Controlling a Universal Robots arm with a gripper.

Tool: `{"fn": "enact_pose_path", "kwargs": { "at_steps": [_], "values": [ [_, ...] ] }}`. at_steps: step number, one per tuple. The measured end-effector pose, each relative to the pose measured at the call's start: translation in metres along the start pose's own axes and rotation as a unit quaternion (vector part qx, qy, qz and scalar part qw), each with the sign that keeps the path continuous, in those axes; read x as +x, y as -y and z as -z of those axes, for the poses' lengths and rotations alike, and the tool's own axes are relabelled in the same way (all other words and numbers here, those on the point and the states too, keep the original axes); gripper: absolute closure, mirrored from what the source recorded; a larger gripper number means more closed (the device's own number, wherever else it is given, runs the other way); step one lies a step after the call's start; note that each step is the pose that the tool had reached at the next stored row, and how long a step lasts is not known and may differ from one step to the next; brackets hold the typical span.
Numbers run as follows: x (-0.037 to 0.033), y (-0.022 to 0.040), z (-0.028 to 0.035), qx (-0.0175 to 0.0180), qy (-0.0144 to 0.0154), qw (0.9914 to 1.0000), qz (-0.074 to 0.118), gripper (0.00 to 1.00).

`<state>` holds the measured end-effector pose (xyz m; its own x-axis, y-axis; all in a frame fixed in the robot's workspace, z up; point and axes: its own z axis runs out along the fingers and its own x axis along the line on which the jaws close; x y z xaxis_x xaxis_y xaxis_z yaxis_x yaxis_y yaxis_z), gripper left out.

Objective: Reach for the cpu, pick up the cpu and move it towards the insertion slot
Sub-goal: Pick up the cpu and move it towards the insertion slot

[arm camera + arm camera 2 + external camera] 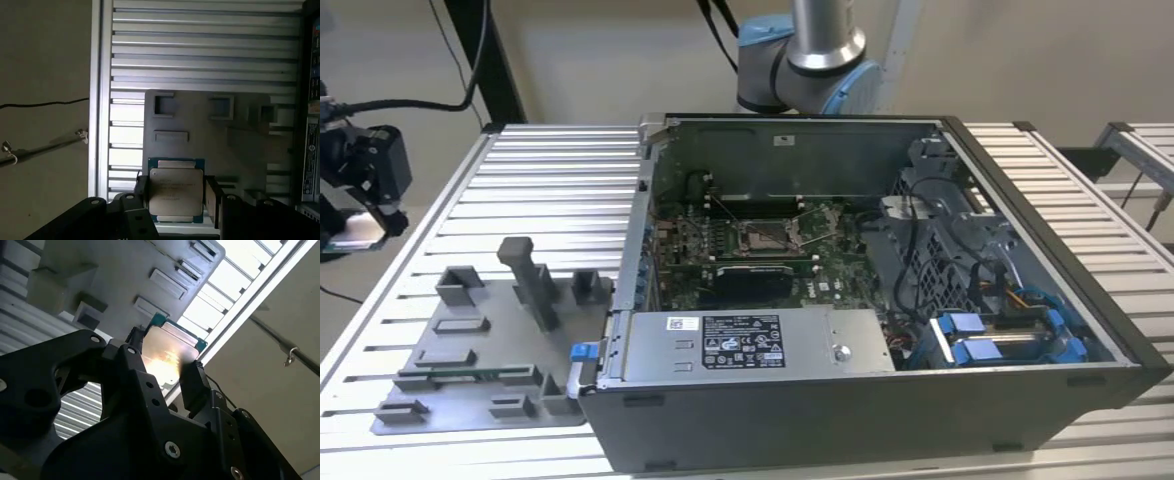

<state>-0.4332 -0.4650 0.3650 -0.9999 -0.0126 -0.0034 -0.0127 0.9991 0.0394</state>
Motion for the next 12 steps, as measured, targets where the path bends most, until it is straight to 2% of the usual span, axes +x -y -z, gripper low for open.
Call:
{"fn": "enact_pose_path", "kwargs": {
  "at_steps": [8, 12],
  "values": [
    [-0.0001, -0.0009, 0.0230, 0.0001, -0.0002, 1.00000, 0.000, 1.00],
    [-0.0001, -0.0009, 0.0242, 0.0001, 0.0000, 1.00000, 0.000, 1.00]
  ]
}}
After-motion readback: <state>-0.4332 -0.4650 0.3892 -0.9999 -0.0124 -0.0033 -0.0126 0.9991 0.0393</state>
